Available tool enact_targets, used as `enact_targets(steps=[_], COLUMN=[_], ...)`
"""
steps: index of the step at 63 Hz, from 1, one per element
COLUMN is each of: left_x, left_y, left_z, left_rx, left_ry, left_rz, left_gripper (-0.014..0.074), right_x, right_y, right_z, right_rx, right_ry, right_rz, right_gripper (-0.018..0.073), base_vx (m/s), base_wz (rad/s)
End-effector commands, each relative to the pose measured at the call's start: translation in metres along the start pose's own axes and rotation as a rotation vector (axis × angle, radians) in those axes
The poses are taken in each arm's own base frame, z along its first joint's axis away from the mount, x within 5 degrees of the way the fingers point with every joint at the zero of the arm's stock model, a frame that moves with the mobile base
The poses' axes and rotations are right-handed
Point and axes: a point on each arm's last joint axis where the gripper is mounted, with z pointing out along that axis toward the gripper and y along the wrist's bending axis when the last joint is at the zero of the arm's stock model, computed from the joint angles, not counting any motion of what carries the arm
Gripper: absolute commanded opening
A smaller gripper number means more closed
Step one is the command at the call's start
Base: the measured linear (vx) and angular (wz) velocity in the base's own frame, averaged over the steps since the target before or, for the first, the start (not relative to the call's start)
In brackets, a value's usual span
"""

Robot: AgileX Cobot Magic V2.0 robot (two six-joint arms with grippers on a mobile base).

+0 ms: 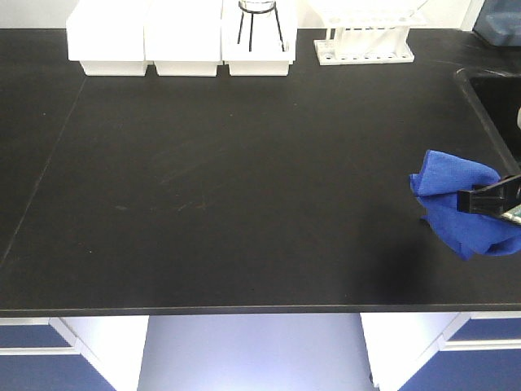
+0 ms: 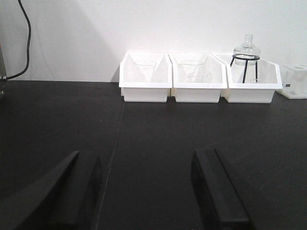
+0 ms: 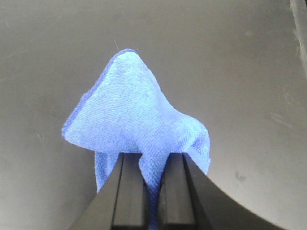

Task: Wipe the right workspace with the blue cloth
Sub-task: 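Lift the blue cloth off the counter with the right gripper, then drive the base to the second bench holding the cloth in the right gripper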

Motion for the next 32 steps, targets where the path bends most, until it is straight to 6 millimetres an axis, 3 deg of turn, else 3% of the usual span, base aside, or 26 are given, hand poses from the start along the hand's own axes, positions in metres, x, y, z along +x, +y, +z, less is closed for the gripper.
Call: enact_targets(steps=[1, 32], left_x=[0.0038, 0.0038], left_y=[-0.0004, -0.0004], left_z=[0.0023, 0.0023], left_rx=[0.007, 0.007], left_ry=[-0.037, -0.037], left_rz=[-0.008, -0.008], left_gripper=[0.0523, 0.0523], right_x=[-0.0138, -0.0136], right_y=[0.0007, 0.0008], right_z=[-0.0092, -0.0092], right_rx=[0.001, 0.001], right_ry=[-0.104, -0.101], right_rz=[-0.005, -0.005], right_gripper=[-0.0001, -0.0001], base_vx=[-0.05, -0.14], base_wz=[-0.02, -0.02])
